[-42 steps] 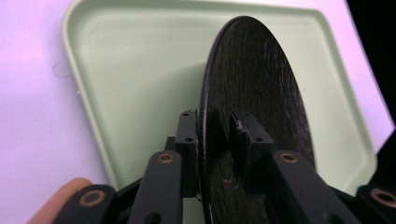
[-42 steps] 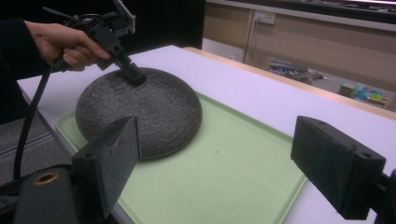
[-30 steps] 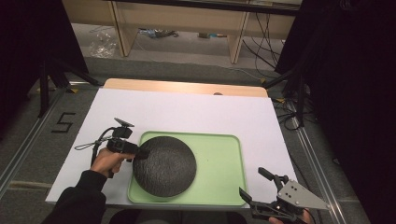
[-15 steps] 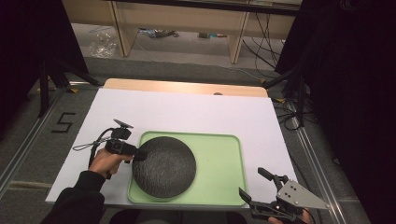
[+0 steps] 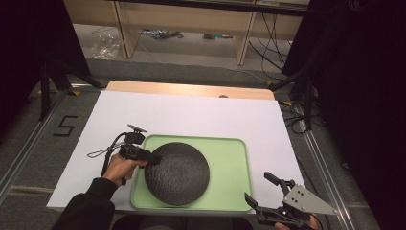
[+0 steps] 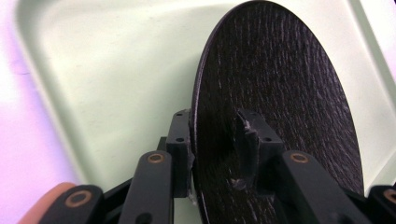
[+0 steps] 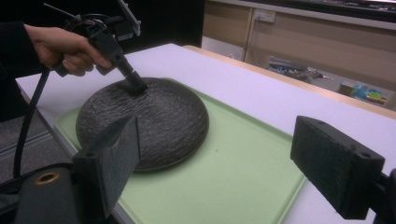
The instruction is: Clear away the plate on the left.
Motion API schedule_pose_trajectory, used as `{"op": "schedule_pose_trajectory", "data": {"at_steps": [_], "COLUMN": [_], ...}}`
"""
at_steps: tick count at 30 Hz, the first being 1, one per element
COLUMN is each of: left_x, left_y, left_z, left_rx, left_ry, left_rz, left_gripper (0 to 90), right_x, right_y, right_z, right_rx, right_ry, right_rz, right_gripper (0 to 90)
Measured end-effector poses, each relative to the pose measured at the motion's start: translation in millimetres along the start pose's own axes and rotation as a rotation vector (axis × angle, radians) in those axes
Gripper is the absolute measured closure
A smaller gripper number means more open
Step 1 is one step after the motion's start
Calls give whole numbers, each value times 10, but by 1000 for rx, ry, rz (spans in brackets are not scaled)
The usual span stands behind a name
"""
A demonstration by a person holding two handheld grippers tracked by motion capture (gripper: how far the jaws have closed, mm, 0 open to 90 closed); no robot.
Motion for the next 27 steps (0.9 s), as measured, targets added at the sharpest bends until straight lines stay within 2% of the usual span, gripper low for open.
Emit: {"op": "schedule_pose_trajectory", "data": {"at_steps": [1, 4, 5, 7, 10, 11, 13, 15, 16, 19, 20, 27], "left_x": [-8, -42, -47, -66, -83, -97, -107, -135, -146, -186, -191, -226], "left_y": [19, 91, 97, 141, 167, 182, 194, 228, 234, 304, 306, 299], "left_z": [1, 9, 7, 19, 21, 29, 20, 23, 17, 15, 6, -16], "left_rx": [-11, -7, -28, -17, -27, -17, -28, -20, -37, -31, -60, -75], "left_ry": [-3, 6, 0, 8, 4, 16, 6, 11, 2, 5, -7, -33], "left_rz": [-9, -7, -8, -9, -9, -5, 0, -6, -10, -12, -15, -7], "left_gripper": [666, 666, 665, 663, 661, 660, 657, 653, 651, 648, 647, 628], "right_x": [0, 0, 0, -1, 0, -1, -1, -2, -4, -4, -4, 4], "right_y": [1, 1, 1, -1, 0, -2, -1, -2, -2, -4, -4, -4], "right_z": [-1, -2, -3, -2, -4, -4, -4, -4, -3, -2, -2, 0], "right_rx": [0, 1, 1, 3, 2, 1, 2, 1, 1, 1, 1, 1], "right_ry": [0, 0, -3, 0, -3, -3, -2, -2, 0, 0, 0, 2], "right_rz": [0, 1, 0, 2, 0, 2, 1, 2, 2, 2, 3, 5], "right_gripper": [169, 169, 169, 169, 169, 169, 169, 169, 169, 169, 169, 169]}}
Point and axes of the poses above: each handheld gripper's, and its own axes: x roughly backward along the jaws, z roughly out of its top, y roughly to its right, the point moved 7 cm from there along -x, roughly forward along the jaws, and after that the axes turned 12 degrees about z, right-handed, at the moved point
